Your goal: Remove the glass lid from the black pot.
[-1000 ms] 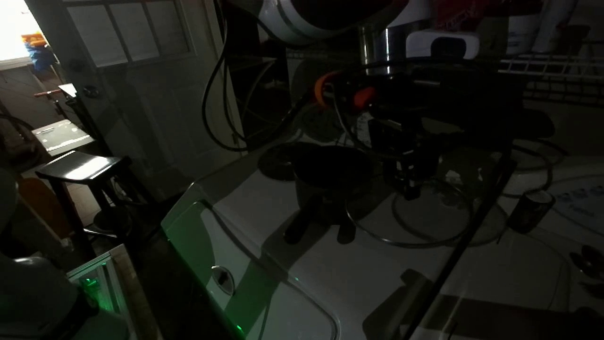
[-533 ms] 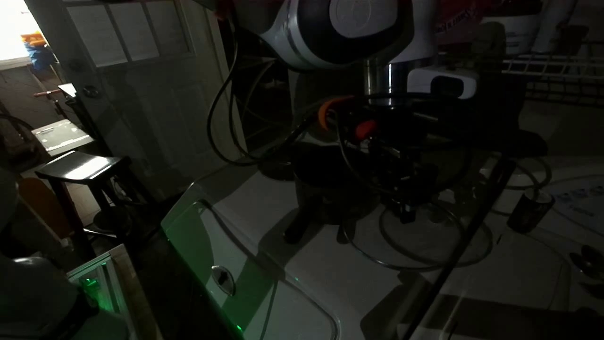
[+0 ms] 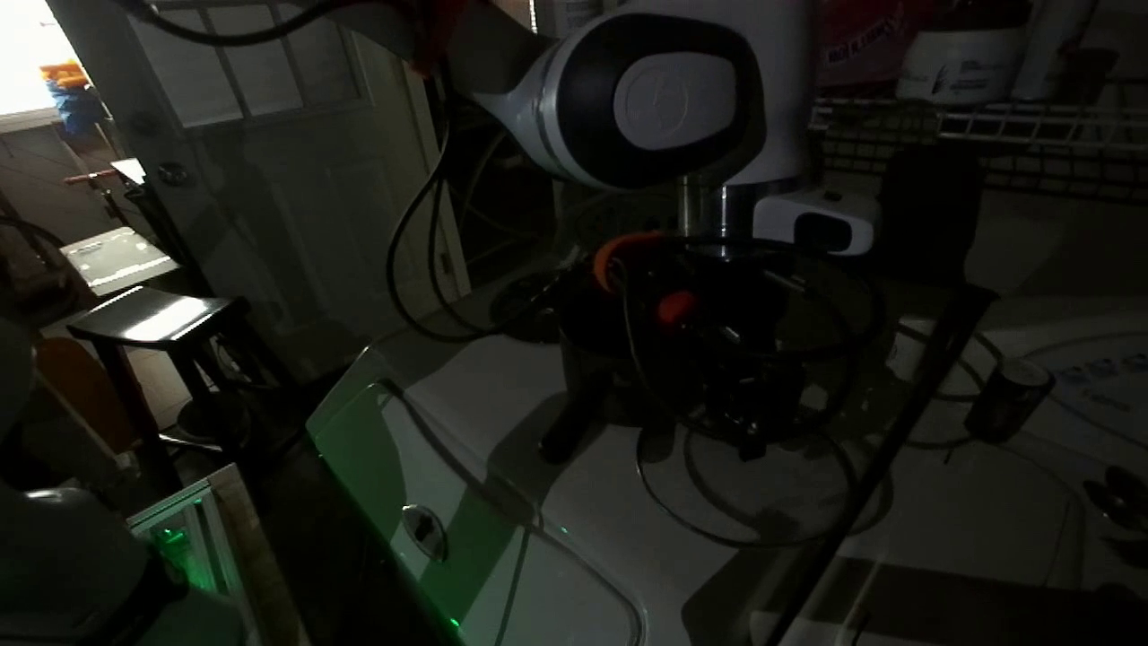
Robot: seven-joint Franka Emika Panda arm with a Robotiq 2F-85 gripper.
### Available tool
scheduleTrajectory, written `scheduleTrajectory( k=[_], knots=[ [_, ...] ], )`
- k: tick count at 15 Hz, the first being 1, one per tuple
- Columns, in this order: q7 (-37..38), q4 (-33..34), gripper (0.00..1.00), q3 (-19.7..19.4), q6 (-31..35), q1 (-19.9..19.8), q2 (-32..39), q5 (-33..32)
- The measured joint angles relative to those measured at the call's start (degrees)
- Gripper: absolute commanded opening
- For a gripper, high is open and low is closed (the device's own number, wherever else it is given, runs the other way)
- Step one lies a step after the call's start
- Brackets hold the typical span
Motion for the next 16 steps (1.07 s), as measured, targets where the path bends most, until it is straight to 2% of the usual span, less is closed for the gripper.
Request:
scheduleTrajectory(
  k=[10, 16],
  knots=[
    [-1.88, -4.67, 0.34, 0.01, 3.66, -0.73, 0.22, 4.94],
    [-2.04, -6.25, 0.34, 0.02, 4.05, -0.81, 0.74, 5.39]
  ],
)
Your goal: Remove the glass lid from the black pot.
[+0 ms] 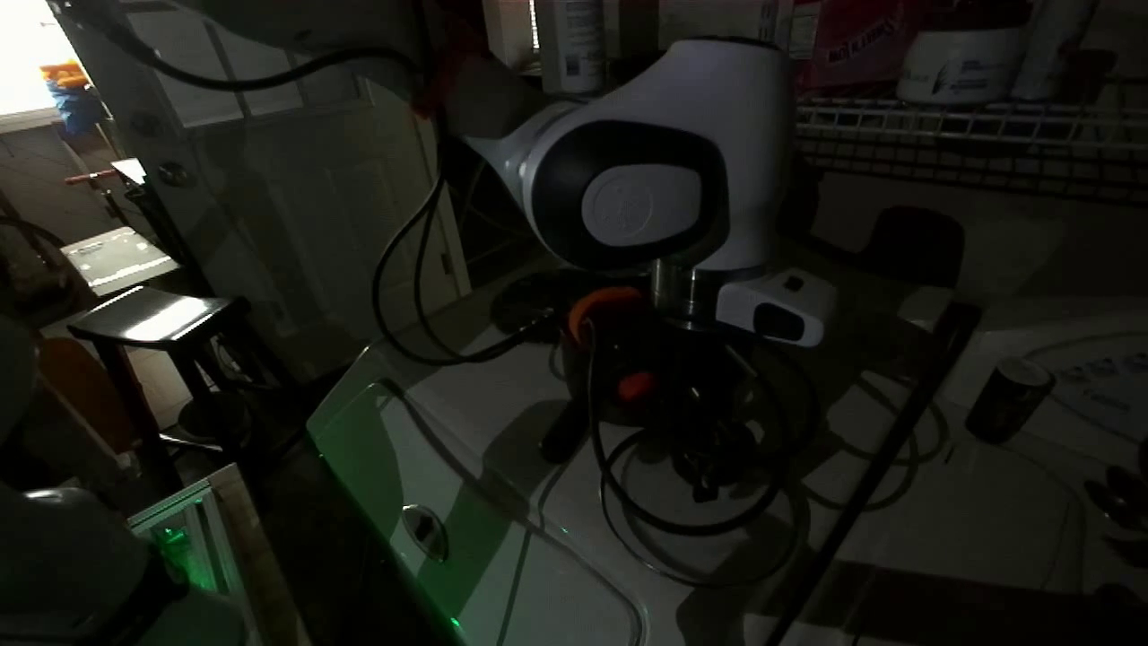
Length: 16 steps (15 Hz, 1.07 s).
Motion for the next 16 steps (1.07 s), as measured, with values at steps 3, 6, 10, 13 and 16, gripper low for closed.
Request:
scheduleTrajectory(
  k=[3, 6, 10, 13, 16],
  knots=[
    [0.00, -0.38, 0.34, 0.05, 0.13, 0.00, 0.47, 0.00],
    [0.00, -0.71, 0.34, 0.10, 0.30, 0.00, 0.76, 0.00],
    [0.00, -0.92, 0.92, 0.16, 0.46, 0.01, 0.86, 0.00],
    [0.00, -0.47, 1.00, 0.18, 0.68, 0.03, 0.58, 0.00],
    [0.00, 0.68, 1.00, 0.18, 0.70, 0.07, -0.33, 0.00]
  ],
)
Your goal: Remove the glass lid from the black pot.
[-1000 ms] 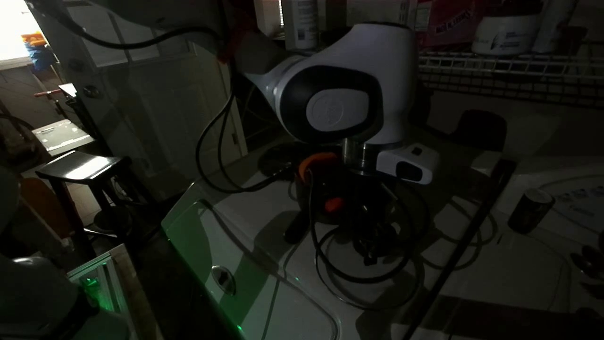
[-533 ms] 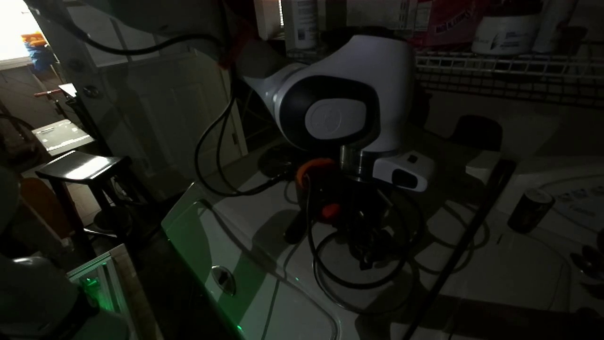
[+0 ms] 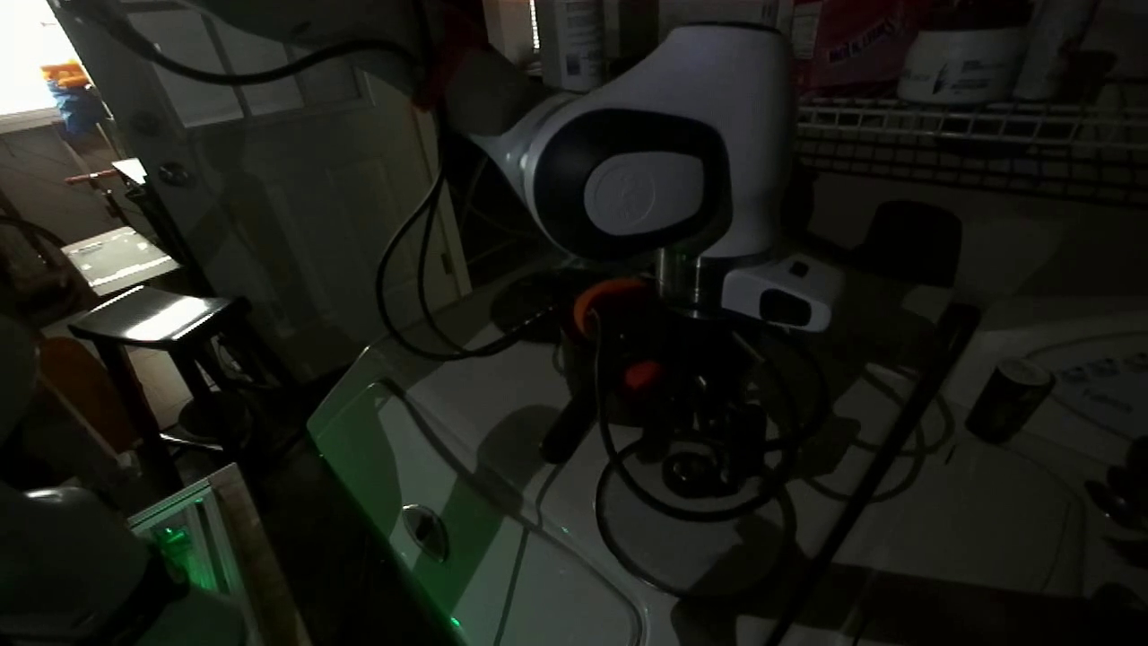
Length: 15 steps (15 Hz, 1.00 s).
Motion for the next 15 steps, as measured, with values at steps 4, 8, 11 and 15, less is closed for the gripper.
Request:
scheduleTrajectory(
  k=[4, 8, 11, 15],
  knots=[
    [0.00, 1.73, 1.00, 0.02, -0.01, 0.11, -2.55, -0.17],
    [0.00, 3.98, 1.00, 0.30, -0.30, 0.29, -6.59, -0.26],
    [-0.04, 5.74, 1.00, 1.15, -1.68, 0.78, -9.88, -0.16],
    [-0.04, 6.78, 1.00, 2.77, -3.04, 1.96, -13.10, -0.14]
  ],
)
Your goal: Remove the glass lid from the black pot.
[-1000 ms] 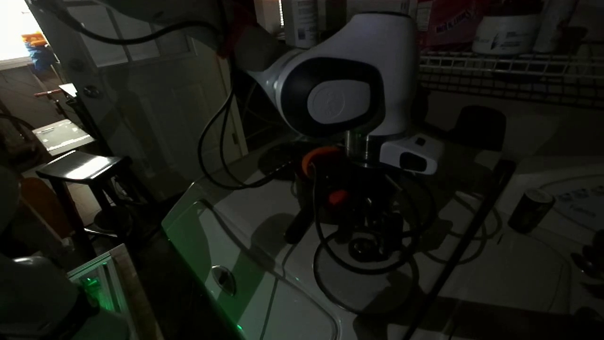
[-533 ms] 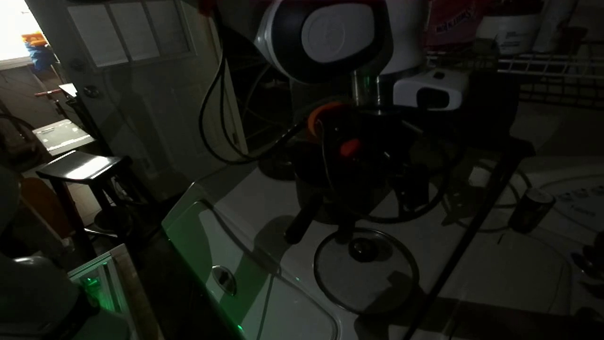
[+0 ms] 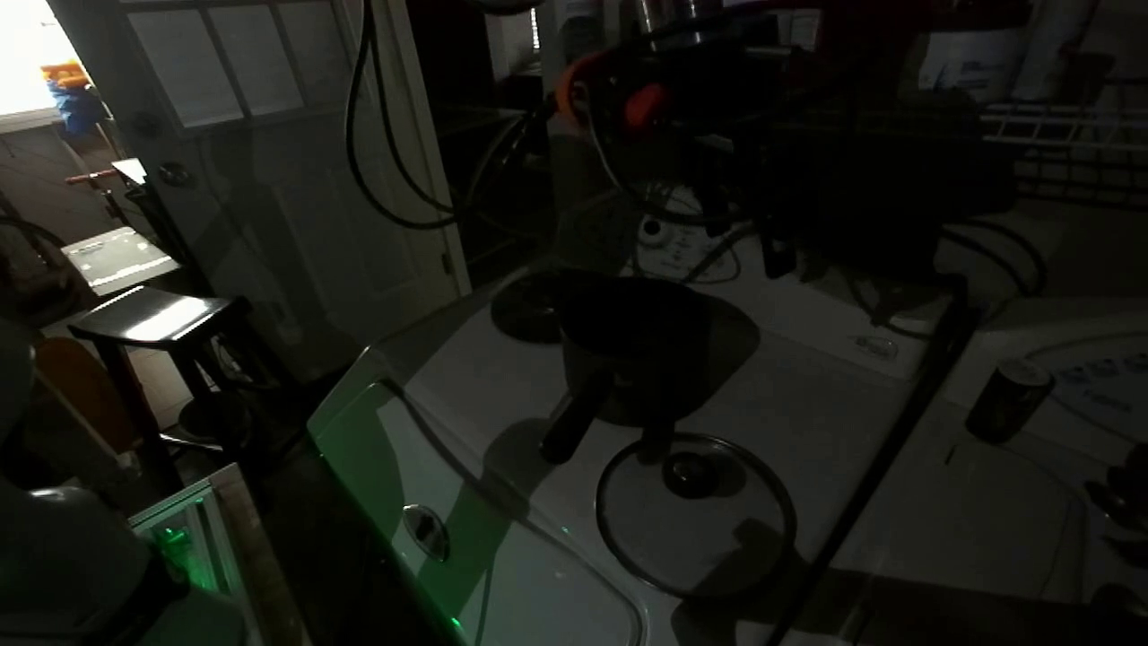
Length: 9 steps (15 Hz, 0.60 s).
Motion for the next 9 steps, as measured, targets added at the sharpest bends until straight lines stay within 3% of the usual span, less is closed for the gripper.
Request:
scheduleTrajectory(
  k=[9],
  knots=[
    [-1.44, 0.11, 1.00, 2.12, -2.74, 2.19, -2.12, 1.13]
  ],
)
